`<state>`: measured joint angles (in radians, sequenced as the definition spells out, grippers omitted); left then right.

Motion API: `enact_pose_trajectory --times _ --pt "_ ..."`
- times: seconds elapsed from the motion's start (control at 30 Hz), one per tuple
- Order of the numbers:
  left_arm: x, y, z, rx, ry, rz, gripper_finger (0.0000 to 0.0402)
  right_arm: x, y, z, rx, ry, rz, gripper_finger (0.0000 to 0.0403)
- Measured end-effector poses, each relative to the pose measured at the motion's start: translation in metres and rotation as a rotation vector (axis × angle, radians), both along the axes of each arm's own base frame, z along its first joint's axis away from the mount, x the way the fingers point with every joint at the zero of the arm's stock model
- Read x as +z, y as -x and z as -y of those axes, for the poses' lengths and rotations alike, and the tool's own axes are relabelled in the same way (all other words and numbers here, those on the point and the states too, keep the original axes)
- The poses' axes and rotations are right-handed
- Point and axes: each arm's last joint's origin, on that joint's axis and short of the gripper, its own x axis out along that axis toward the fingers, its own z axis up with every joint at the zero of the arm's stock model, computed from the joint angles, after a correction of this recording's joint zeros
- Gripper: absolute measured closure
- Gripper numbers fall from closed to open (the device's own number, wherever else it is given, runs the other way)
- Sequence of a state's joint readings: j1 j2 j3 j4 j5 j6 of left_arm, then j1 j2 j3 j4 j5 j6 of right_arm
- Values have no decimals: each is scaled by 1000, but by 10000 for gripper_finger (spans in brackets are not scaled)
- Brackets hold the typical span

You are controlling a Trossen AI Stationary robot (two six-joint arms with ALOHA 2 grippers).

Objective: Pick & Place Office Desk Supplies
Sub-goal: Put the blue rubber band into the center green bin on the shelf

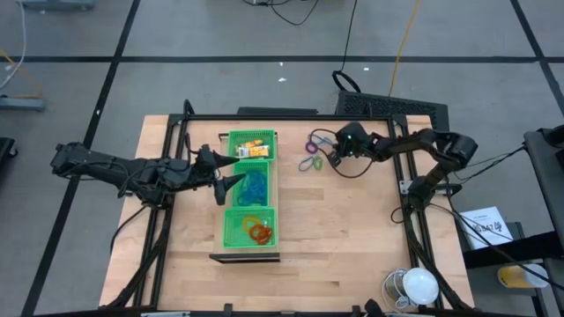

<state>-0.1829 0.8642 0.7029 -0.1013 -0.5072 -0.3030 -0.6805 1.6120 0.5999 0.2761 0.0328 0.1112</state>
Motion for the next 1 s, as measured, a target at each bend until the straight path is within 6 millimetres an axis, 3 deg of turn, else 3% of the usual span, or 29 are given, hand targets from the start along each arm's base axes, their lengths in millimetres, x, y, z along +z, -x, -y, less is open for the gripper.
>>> enact_pose_trajectory --times 0.23,0.57,0.8,1.0 --pt "0 0 0 5 21 8 121 44 -3 -12 63 103 157 402" --pt "5 -1 0 8 47 64 121 98 -16 -58 249 226 395 402" --pt "14 -5 1 -7 39 158 121 119 -30 -94 398 282 567 402" --pt "14 -25 5 -19 -26 230 121 133 -39 -122 506 311 713 403"
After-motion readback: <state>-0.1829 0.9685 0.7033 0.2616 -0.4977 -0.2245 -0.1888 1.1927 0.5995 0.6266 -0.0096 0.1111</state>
